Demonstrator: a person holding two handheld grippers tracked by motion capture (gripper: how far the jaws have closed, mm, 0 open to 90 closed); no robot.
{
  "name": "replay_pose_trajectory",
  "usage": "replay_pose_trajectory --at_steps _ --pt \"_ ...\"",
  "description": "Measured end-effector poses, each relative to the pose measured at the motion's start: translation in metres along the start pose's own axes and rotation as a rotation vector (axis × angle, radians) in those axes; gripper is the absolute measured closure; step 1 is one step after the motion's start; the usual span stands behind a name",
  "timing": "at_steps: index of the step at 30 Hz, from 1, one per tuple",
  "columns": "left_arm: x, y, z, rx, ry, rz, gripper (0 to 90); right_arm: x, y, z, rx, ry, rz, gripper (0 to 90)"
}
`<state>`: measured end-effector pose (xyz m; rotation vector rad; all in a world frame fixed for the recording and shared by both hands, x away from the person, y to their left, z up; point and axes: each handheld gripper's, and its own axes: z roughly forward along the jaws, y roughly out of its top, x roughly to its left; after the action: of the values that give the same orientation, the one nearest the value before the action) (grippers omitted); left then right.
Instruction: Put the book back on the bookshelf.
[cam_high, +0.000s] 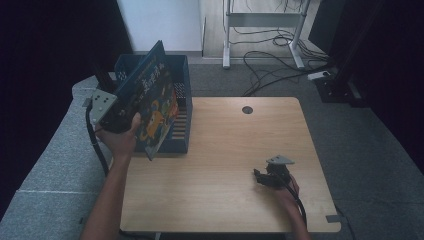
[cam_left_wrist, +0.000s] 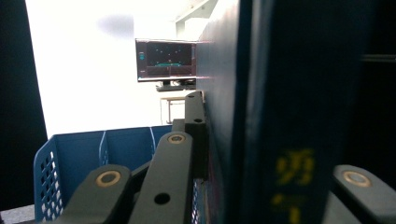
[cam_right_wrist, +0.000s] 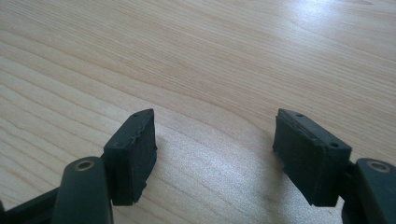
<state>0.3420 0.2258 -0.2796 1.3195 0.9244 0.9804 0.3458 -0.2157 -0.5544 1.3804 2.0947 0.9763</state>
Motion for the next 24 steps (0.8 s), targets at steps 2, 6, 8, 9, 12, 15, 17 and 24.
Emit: replay_pose_trajectory --at_steps 2,6,8,9,12,15,17,24 --pt "0.000 -0.001 0.004 0.002 0.006 0.000 82.5 0.000 0.000 0.000 0.000 0.000 0.000 29.0" --pt "-0.001 -0.002 0.012 0.004 0.016 -0.002 82.5 0.000 0.000 0.000 0.000 0.000 0.000 29.0" --pt "-0.002 -0.004 0.019 0.007 0.021 -0.001 82.5 0.000 0.000 0.000 0.001 0.000 0.000 29.0" --pt "-0.002 -0.004 0.021 0.010 0.022 0.002 82.6 0.000 0.000 0.000 0.000 0.000 0.000 29.0" --pt "-0.004 -0.005 0.028 0.019 0.030 0.014 82.5 0.000 0.000 0.000 0.001 -0.001 0.000 29.0" --pt "-0.005 -0.007 0.033 0.021 0.037 0.019 82.5 0.000 0.000 0.000 0.000 0.000 0.001 29.0" --pt "-0.006 -0.007 0.036 0.021 0.037 0.016 82.5 0.000 0.000 0.000 0.001 -0.001 0.000 28.9" --pt "-0.010 -0.007 0.044 0.026 0.044 0.021 82.5 0.000 -0.001 -0.001 0.001 -0.002 0.003 28.9"
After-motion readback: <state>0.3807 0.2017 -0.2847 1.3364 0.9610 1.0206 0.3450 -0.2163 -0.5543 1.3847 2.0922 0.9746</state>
